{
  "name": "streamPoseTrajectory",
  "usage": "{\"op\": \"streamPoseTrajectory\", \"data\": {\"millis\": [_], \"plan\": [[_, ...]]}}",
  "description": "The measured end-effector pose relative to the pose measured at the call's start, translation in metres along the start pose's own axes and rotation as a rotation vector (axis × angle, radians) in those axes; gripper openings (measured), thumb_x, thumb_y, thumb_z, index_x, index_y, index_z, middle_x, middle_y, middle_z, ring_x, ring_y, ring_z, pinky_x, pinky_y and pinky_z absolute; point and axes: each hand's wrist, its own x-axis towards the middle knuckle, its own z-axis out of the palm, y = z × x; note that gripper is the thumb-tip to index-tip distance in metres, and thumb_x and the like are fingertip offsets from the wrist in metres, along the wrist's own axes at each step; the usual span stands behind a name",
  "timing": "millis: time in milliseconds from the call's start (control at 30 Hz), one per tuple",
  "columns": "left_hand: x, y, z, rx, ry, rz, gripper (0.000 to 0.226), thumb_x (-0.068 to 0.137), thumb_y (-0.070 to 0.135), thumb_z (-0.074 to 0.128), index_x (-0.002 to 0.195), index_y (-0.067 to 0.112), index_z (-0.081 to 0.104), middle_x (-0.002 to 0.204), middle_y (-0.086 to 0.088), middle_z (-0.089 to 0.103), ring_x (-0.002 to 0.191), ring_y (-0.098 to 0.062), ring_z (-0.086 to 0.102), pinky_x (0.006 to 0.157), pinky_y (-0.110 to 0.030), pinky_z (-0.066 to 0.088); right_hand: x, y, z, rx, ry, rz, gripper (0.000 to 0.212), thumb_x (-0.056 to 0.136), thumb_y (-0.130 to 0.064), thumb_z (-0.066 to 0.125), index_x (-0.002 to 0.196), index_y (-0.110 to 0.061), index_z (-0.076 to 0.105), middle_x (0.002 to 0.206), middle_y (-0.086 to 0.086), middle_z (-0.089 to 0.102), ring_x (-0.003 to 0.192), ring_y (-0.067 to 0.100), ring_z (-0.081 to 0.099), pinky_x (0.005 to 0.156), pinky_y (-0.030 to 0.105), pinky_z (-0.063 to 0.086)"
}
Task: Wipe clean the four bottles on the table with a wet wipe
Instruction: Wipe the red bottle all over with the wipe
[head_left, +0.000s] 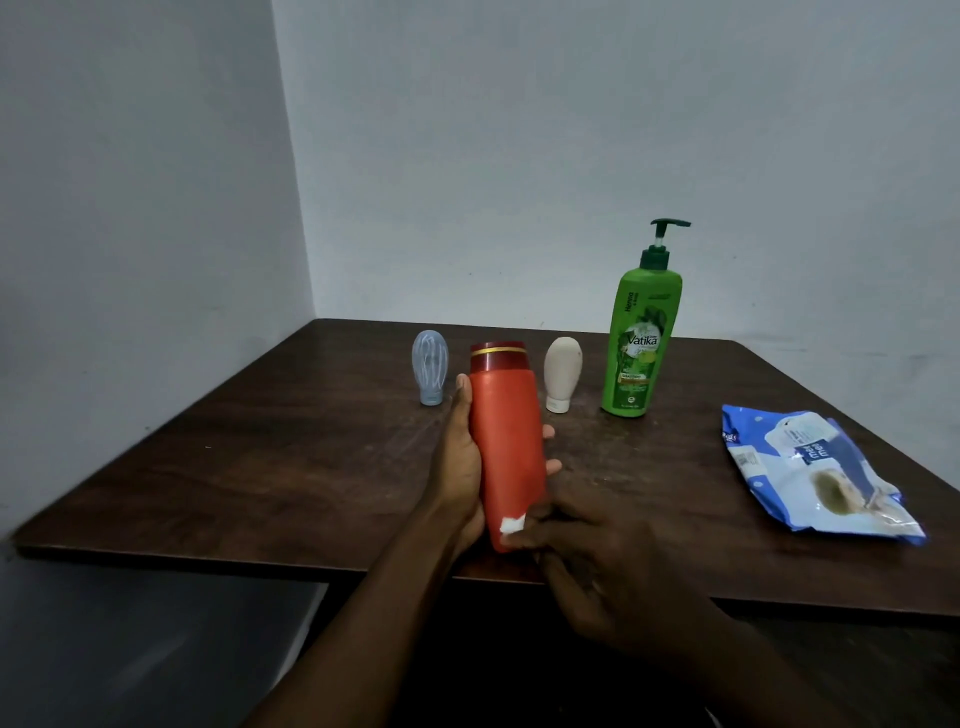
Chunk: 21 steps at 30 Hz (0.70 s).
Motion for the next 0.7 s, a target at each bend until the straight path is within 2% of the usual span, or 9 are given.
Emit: {"op": "streamPoseTrajectory", "data": {"millis": [67, 200, 300, 367, 433, 500, 567, 633, 700], "plan": [[0.0, -0.001, 0.002, -0.032, -0.017, -0.033, 0.076, 0.094, 0.07, 0.034, 0.117, 0.005, 0.065, 0.092, -0.02, 0.072, 0.08, -0.027, 0.069, 0.066, -0.036, 0.06, 0.013, 0.003, -0.002, -0.01, 0.044, -0.017, 0.028, 0.084, -0.006, 0.065, 0.107, -0.017, 0.076, 0.105, -0.002, 0.065, 0.094, 0.01, 0.064, 0.082, 0.025, 0.053], [0.0, -0.002, 0.002, -0.162, -0.083, -0.052, 0.066, 0.095, 0.063, 0.041, 0.114, 0.006, 0.069, 0.103, -0.018, 0.071, 0.092, -0.026, 0.07, 0.089, -0.038, 0.056, 0.06, 0.014, -0.008, -0.074, 0.238, 0.013, 0.022, 0.084, -0.002, 0.074, 0.104, -0.012, 0.077, 0.098, 0.003, 0.068, 0.088, 0.012, 0.064, 0.08, 0.022, 0.05], [-0.001, -0.002, 0.003, -0.173, -0.124, -0.025, 0.056, 0.098, 0.056, 0.038, 0.108, 0.014, 0.075, 0.102, -0.012, 0.075, 0.086, -0.023, 0.072, 0.082, -0.038, 0.058, 0.097, 0.019, -0.019, -0.014, 0.333, 0.054, 0.02, 0.087, -0.005, 0.072, 0.105, -0.014, 0.077, 0.102, -0.001, 0.072, 0.092, -0.003, 0.062, 0.081, 0.009, 0.044], [-0.001, 0.0, 0.003, -0.14, -0.142, -0.033, 0.056, 0.099, 0.055, 0.036, 0.097, 0.02, 0.08, 0.094, -0.008, 0.075, 0.076, -0.021, 0.07, 0.077, -0.04, 0.053, 0.113, 0.02, -0.025, -0.005, 0.325, 0.05, 0.022, 0.088, -0.006, 0.071, 0.107, -0.014, 0.077, 0.105, -0.001, 0.074, 0.098, 0.002, 0.066, 0.085, 0.012, 0.047], [-0.001, 0.002, -0.001, -0.157, -0.144, -0.04, 0.056, 0.1, 0.051, 0.036, 0.092, 0.019, 0.081, 0.092, -0.007, 0.076, 0.077, -0.021, 0.07, 0.079, -0.04, 0.052, 0.116, 0.018, -0.025, -0.046, 0.286, 0.015, 0.024, 0.087, -0.006, 0.07, 0.107, -0.015, 0.077, 0.106, -0.002, 0.075, 0.1, 0.009, 0.067, 0.089, 0.018, 0.047], [0.0, 0.005, -0.006, -0.239, -0.152, -0.058, 0.052, 0.102, 0.046, 0.039, 0.105, 0.011, 0.076, 0.1, -0.011, 0.075, 0.09, -0.022, 0.072, 0.089, -0.038, 0.054, 0.103, 0.014, -0.019, -0.043, 0.227, -0.011, 0.024, 0.086, -0.002, 0.07, 0.107, -0.014, 0.076, 0.106, -0.001, 0.074, 0.101, 0.01, 0.065, 0.092, 0.019, 0.046], [0.001, 0.009, -0.011, -0.303, -0.165, -0.087, 0.052, 0.101, 0.044, 0.043, 0.128, 0.003, 0.061, 0.109, -0.016, 0.071, 0.1, -0.025, 0.069, 0.1, -0.038, 0.049, 0.081, 0.01, -0.012, -0.014, 0.17, -0.025, 0.026, 0.085, 0.002, 0.07, 0.106, -0.013, 0.076, 0.107, -0.002, 0.073, 0.102, 0.011, 0.064, 0.094, 0.024, 0.047], [0.005, 0.011, -0.017, -0.284, -0.16, -0.093, 0.057, 0.101, 0.043, 0.047, 0.141, 0.003, 0.049, 0.112, -0.016, 0.066, 0.099, -0.026, 0.066, 0.097, -0.041, 0.05, 0.055, 0.006, -0.005, 0.02, 0.134, -0.015, 0.029, 0.083, 0.003, 0.068, 0.106, -0.013, 0.076, 0.109, -0.004, 0.072, 0.104, 0.013, 0.065, 0.094, 0.029, 0.049], [0.009, 0.014, -0.02, -0.234, -0.157, -0.069, 0.057, 0.096, 0.038, 0.057, 0.142, 0.005, 0.048, 0.108, -0.013, 0.064, 0.095, -0.024, 0.061, 0.087, -0.044, 0.055, 0.03, 0.002, -0.002, 0.062, 0.115, 0.004, 0.028, 0.083, 0.0, 0.066, 0.105, -0.015, 0.076, 0.11, -0.007, 0.072, 0.105, 0.01, 0.065, 0.093, 0.031, 0.051]]}}
